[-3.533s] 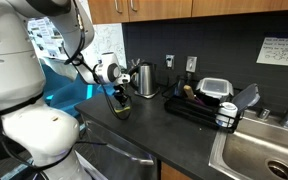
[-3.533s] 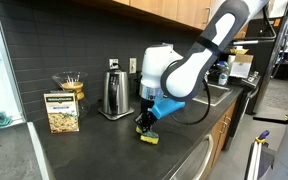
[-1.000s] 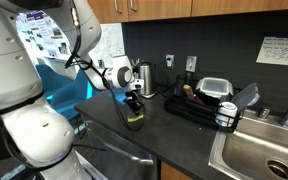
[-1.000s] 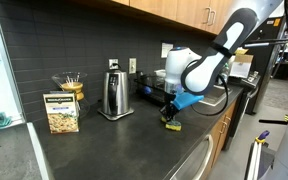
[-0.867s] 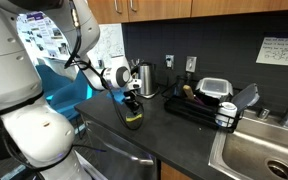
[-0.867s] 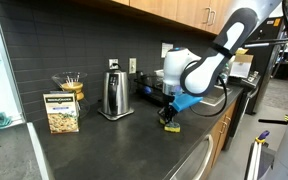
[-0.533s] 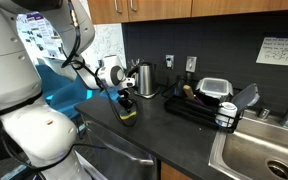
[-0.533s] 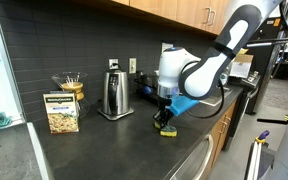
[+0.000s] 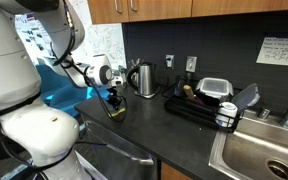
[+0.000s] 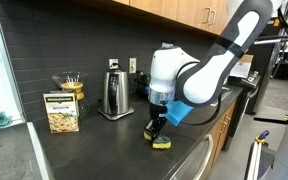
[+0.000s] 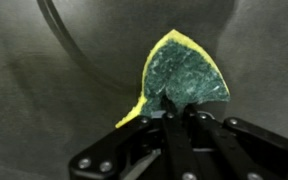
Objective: Clean the counter
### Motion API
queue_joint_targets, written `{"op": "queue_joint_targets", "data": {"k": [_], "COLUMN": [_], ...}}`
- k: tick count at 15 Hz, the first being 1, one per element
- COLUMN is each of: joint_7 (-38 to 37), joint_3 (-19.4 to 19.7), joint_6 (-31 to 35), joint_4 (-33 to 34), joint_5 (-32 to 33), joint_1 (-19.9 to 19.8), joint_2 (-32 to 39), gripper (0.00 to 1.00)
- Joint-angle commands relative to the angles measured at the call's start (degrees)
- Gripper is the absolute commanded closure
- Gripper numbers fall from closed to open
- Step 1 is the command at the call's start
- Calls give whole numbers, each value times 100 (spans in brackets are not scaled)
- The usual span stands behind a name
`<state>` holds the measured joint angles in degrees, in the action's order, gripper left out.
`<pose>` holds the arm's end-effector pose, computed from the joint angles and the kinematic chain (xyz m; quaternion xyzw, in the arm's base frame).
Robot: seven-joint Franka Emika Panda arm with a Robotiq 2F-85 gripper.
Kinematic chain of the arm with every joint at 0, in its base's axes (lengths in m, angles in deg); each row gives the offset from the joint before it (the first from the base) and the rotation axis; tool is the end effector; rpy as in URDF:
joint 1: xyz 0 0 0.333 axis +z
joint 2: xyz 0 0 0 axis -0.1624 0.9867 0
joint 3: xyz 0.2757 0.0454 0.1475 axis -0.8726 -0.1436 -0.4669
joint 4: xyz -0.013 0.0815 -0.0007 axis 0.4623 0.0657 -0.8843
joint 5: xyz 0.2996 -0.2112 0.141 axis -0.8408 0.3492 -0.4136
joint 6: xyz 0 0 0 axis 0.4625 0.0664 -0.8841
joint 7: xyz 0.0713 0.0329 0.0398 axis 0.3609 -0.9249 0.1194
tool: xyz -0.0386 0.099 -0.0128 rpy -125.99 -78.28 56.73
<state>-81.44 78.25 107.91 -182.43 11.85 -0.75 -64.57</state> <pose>0.3939 0.1486 0.2540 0.9979 0.0200 0.0524 0.0317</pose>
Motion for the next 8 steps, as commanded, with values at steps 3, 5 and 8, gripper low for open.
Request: {"op": "queue_joint_targets", "data": {"k": [3, 5, 8], "joint_7": [600, 728, 868], "joint_3": [-118, -63, 27], "joint_6": [54, 9, -64], "joint_4": [-69, -130, -213], "joint_5": [-481, -539, -657], "joint_1": [210, 158, 80], "joint_2": [-35, -108, -191], "gripper": [97, 97, 97]}}
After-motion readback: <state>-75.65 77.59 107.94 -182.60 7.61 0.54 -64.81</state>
